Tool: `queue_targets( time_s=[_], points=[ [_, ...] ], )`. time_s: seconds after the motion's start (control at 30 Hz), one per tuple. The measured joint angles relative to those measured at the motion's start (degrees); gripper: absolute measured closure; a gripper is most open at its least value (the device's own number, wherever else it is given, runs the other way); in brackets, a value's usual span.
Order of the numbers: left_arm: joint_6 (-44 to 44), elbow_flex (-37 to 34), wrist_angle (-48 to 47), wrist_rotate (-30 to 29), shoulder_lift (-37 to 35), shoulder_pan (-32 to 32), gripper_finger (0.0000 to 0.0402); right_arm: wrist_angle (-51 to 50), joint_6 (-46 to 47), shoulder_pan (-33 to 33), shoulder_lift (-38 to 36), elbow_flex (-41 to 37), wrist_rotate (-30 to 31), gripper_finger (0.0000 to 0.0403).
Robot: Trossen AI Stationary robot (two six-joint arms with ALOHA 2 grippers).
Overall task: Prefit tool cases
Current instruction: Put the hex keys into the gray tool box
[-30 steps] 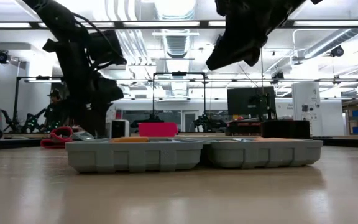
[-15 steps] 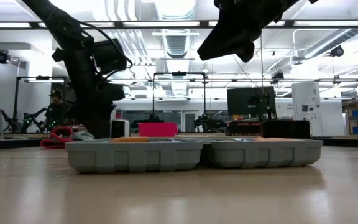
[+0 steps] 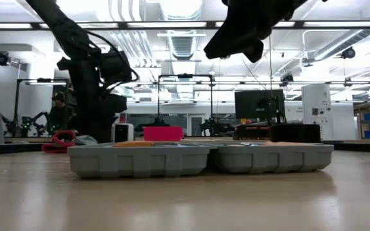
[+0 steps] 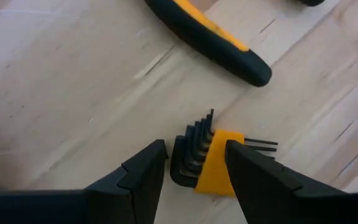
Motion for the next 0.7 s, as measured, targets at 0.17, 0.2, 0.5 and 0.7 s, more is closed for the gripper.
queue_targets(
  time_s=[0.17,0.2,0.5,0.7],
  points=[
    [0.3,0.0,1.1,0.1,0.4,0.0,0.0235,0.1,0.0,0.0,0.0,0.0,0.0,0.0348],
    [0.3,0.0,1.1,0.1,0.5,0.0,0.0238,0.1,0.0,0.0,0.0,0.0,0.1,0.0348],
    [0.4,0.0,1.9,-0.3,0.5,0.0,0.0283,0.1,-0.1,0.0,0.0,0.0,0.1,0.036],
    [1.1,0.0,2.3,-1.0,0.6,0.0,0.0334,0.1,-0.1,0.0,0.0,0.0,0.1,0.0359]
  ],
)
